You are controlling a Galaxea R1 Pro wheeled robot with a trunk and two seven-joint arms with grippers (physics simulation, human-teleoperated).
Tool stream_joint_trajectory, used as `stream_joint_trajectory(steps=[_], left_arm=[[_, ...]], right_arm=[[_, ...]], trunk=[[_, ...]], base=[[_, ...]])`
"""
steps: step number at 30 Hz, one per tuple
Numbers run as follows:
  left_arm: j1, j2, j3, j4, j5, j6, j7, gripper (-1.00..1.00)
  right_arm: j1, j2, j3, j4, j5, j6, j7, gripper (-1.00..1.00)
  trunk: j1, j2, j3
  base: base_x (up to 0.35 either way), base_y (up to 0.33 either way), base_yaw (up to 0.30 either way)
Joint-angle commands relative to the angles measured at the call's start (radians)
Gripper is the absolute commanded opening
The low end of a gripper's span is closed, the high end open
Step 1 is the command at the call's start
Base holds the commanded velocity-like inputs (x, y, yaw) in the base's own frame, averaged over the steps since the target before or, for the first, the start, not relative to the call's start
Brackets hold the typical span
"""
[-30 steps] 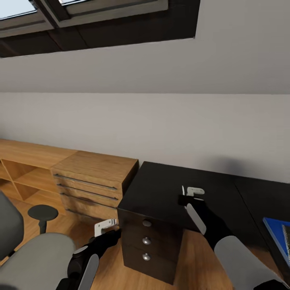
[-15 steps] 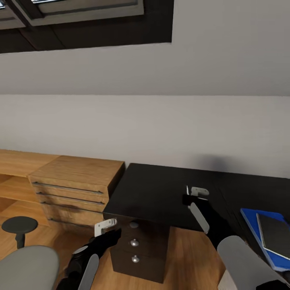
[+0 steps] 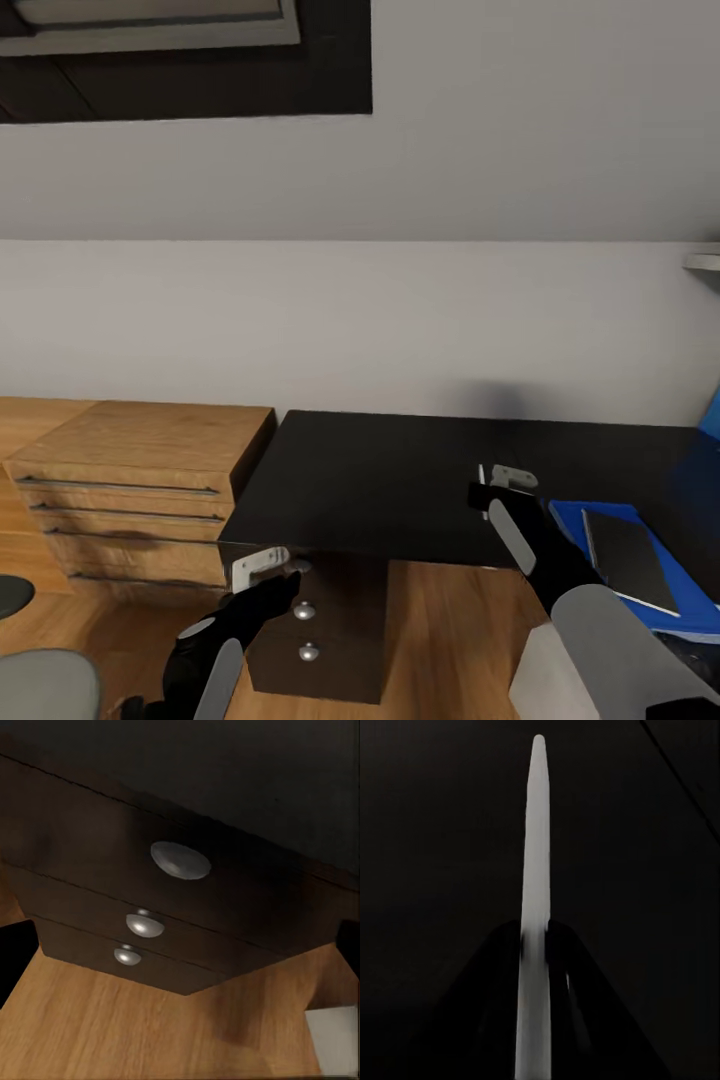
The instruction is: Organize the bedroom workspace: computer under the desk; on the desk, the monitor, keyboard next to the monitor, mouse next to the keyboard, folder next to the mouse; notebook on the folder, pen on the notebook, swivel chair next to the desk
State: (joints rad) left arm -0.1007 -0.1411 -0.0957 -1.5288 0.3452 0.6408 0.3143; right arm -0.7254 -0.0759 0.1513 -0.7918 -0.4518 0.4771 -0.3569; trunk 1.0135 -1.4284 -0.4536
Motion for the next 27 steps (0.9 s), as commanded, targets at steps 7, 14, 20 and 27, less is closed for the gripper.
stream_joint_trajectory(steps=[7,14,20,27], left_arm=[[0.001,0.000,-0.001,-0.003,0.011,0.003,0.009,1.00],[0.001,0.000,-0.001,-0.003,0.011,0.003,0.009,1.00],[0.001,0.000,-0.001,-0.002,0.011,0.003,0.009,1.00],[0.001,0.000,-0.001,-0.002,0.011,0.003,0.009,1.00]], right_arm=[[0.000,-0.016,-0.042,-0.001,-0.014,0.001,-0.011,-1.00],[-0.001,-0.037,-0.065,-0.001,-0.014,0.002,-0.010,-1.00],[-0.001,-0.040,-0.067,-0.001,-0.015,0.002,-0.010,-1.00],[-0.001,-0.042,-0.067,-0.001,-0.015,0.001,-0.010,-1.00]], trunk=[[0.000,-0.001,0.004],[0.000,-0.001,0.009],[0.000,-0.001,0.014],[0.000,-0.001,0.019]], base=[[0.000,0.000,-0.240],[0.000,0.000,-0.240],[0.000,0.000,-0.240],[0.000,0.000,-0.240]])
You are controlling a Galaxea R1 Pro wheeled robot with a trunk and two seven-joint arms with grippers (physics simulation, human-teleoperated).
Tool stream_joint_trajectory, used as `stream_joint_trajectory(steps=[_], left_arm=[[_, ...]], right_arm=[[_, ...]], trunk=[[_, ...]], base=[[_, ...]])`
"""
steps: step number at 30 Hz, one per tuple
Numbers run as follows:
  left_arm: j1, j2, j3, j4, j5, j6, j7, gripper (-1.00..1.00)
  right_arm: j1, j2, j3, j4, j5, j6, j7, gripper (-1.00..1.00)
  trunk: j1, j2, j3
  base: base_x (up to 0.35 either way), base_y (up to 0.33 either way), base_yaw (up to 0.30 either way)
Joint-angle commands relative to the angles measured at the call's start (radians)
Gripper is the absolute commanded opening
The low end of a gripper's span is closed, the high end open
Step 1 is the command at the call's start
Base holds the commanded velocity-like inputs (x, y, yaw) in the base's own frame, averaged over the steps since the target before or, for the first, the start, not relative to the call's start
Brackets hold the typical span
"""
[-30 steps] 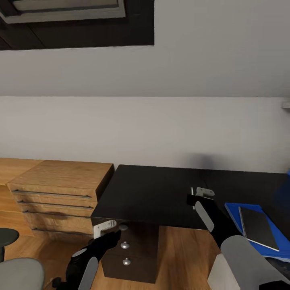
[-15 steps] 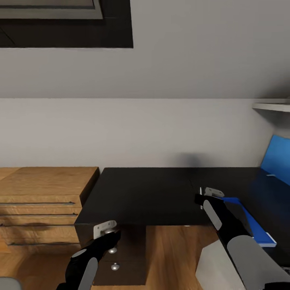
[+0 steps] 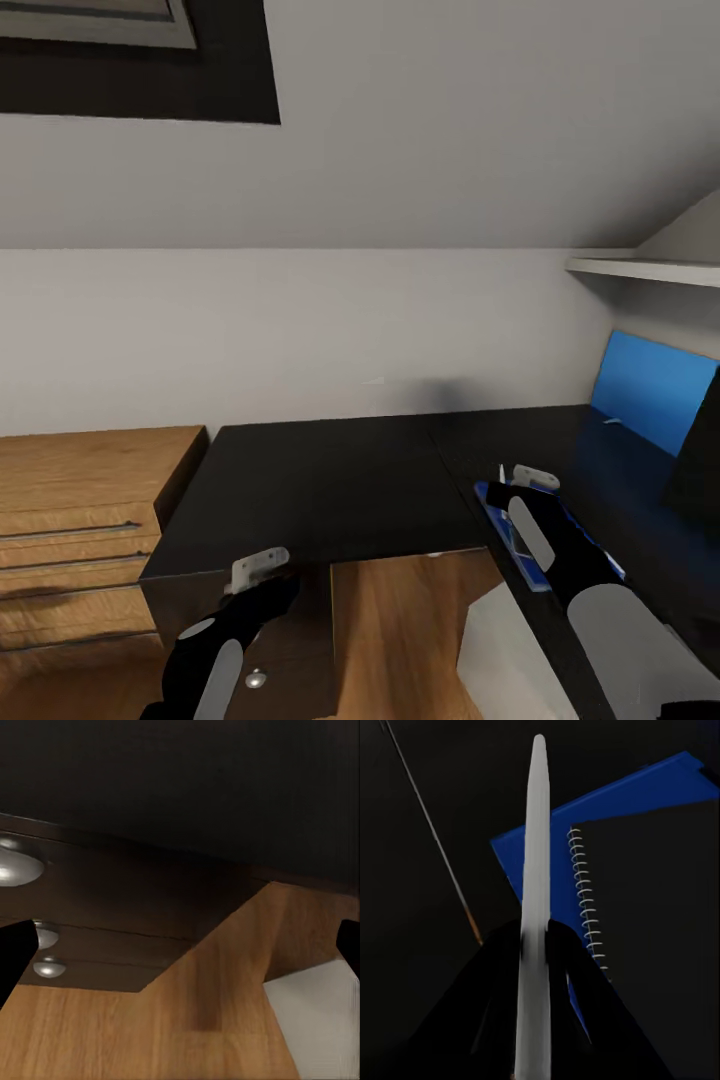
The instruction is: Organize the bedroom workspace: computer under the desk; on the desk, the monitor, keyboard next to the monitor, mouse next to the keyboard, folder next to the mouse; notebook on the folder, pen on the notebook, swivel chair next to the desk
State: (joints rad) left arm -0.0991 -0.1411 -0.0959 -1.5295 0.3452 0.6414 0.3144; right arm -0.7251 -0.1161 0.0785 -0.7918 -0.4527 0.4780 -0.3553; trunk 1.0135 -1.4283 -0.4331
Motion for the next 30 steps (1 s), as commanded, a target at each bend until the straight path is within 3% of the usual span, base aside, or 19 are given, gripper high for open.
stream_joint_trajectory(steps=[1,18,30], left_arm=[[-0.001,0.000,-0.001,-0.001,0.011,0.003,0.009,1.00],[-0.001,0.000,-0.001,-0.001,0.011,0.004,0.009,1.00],[-0.001,0.000,-0.001,-0.002,0.011,0.004,0.009,1.00]], right_arm=[[-0.001,-0.002,0.006,-0.001,-0.014,0.001,-0.011,-1.00],[-0.002,0.001,0.009,0.011,-0.011,-0.001,-0.010,-1.00],[-0.002,0.001,0.013,0.011,-0.009,-0.001,-0.010,-1.00]], trunk=[[0.000,-0.001,0.000],[0.000,-0.001,0.005],[0.000,-0.001,0.005]], base=[[0.000,0.000,-0.240],[0.000,0.000,-0.228],[0.000,0.000,-0.042]])
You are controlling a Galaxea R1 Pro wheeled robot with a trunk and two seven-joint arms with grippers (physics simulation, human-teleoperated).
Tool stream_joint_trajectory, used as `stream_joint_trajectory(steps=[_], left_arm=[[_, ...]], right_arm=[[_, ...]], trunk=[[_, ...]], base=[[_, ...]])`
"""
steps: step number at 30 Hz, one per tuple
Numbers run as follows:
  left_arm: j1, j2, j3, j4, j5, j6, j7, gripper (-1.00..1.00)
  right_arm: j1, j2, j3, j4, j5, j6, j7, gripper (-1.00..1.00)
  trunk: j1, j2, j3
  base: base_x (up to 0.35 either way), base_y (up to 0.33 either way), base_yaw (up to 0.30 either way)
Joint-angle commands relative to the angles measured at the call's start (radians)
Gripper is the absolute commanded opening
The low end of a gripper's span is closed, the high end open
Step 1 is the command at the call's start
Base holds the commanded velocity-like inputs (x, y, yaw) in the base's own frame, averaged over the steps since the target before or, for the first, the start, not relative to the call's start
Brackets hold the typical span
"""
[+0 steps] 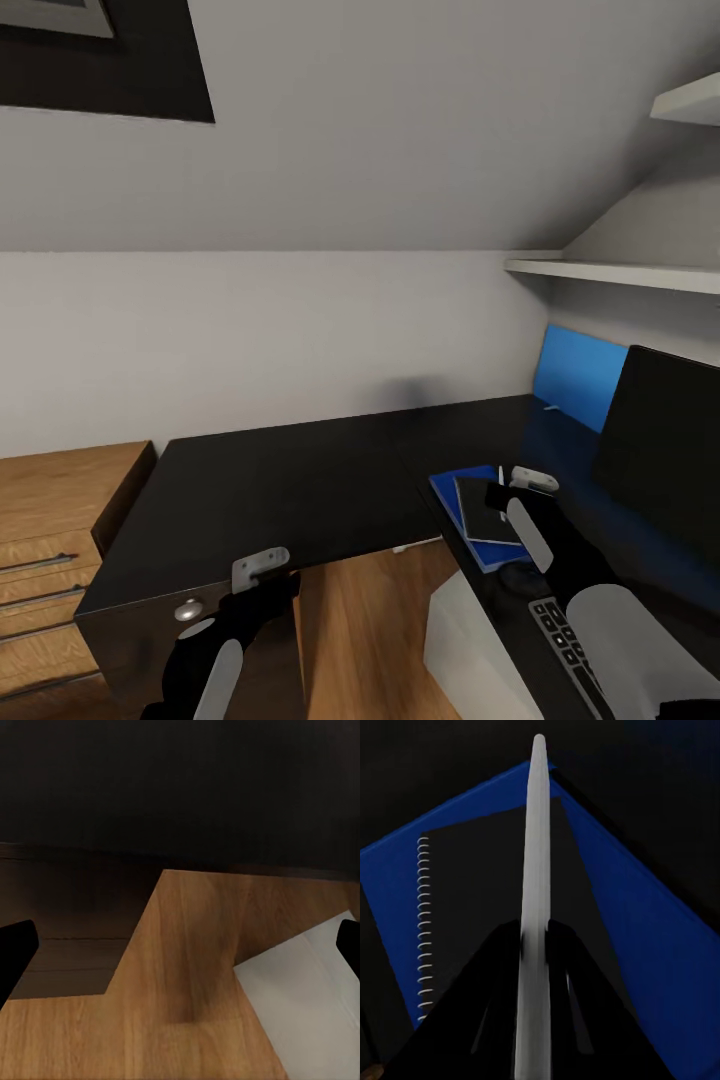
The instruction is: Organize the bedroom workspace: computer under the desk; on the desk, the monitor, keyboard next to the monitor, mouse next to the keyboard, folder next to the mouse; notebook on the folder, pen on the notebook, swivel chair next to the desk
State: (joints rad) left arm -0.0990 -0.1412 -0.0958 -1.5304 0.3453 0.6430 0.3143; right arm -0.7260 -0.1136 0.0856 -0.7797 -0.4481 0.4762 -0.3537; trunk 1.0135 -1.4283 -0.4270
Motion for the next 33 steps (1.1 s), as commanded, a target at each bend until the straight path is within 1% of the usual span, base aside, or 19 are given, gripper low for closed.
stream_joint_trajectory(steps=[1,28,33], left_arm=[[-0.001,0.000,-0.001,-0.001,0.011,0.003,0.009,1.00],[-0.001,-0.003,-0.004,-0.017,0.011,0.002,0.009,1.00],[-0.001,-0.004,-0.004,-0.017,0.011,0.001,0.009,1.00]], right_arm=[[-0.001,-0.001,0.006,-0.001,-0.014,0.001,-0.011,-1.00],[-0.001,0.000,0.010,-0.002,-0.014,0.001,-0.010,-1.00],[-0.001,0.000,0.010,-0.003,-0.015,0.004,-0.007,-1.00]], trunk=[[0.000,-0.001,-0.001],[0.000,-0.001,-0.001],[0.019,-0.036,-0.017]], base=[[0.000,0.000,-0.003],[0.000,0.000,0.000],[0.000,0.000,0.000]])
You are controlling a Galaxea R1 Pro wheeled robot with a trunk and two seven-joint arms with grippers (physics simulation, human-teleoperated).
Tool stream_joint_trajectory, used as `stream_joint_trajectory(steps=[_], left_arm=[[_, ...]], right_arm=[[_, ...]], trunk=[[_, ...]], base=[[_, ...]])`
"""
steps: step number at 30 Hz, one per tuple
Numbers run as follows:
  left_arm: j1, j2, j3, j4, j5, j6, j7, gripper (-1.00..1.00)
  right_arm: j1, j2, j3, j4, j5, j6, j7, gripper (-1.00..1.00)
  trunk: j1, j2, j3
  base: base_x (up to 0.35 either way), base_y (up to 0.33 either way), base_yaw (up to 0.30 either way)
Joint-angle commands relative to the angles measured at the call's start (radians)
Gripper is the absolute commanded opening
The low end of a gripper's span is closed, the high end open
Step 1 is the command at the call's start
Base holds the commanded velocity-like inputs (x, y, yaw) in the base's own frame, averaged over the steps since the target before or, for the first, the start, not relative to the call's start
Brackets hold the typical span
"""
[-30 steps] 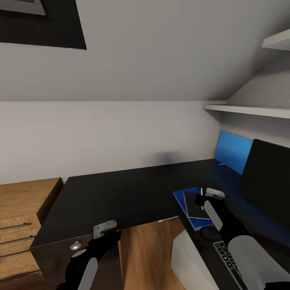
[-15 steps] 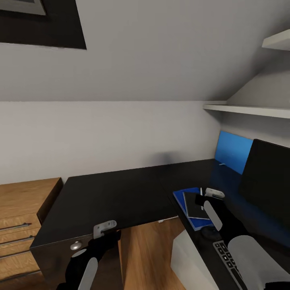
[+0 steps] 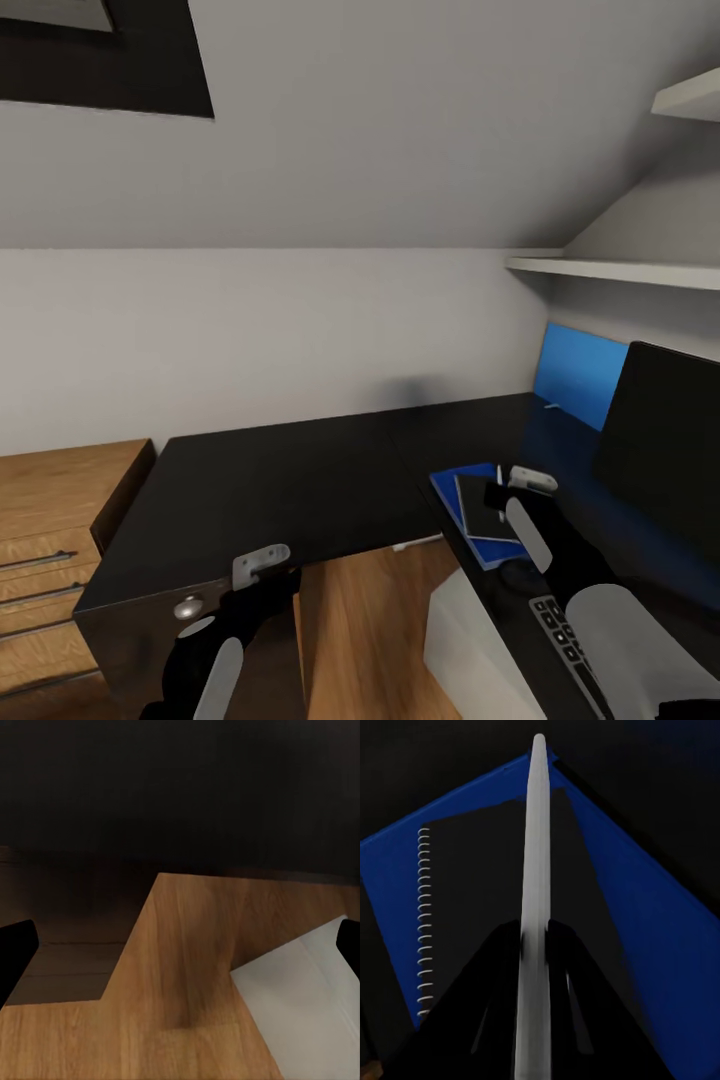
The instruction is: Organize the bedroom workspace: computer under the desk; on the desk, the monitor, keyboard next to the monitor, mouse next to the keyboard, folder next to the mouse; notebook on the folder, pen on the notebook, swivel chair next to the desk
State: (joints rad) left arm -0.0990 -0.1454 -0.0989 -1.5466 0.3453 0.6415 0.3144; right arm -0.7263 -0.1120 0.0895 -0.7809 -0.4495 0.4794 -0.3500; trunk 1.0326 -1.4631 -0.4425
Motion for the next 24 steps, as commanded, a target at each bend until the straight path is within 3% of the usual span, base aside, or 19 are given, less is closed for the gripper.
stream_joint_trajectory(steps=[1,24], left_arm=[[-0.001,0.000,-0.001,-0.001,0.011,0.003,0.009,1.00],[-0.001,0.000,-0.001,-0.001,0.012,0.003,0.009,1.00]], right_arm=[[-0.001,-0.001,0.006,-0.001,-0.014,0.001,-0.011,-1.00],[-0.001,0.000,0.009,-0.003,-0.011,0.002,-0.007,-1.00]], trunk=[[0.004,-0.008,-0.004],[0.088,-0.162,-0.073]], base=[[0.000,0.000,0.000],[0.000,0.000,0.000]])
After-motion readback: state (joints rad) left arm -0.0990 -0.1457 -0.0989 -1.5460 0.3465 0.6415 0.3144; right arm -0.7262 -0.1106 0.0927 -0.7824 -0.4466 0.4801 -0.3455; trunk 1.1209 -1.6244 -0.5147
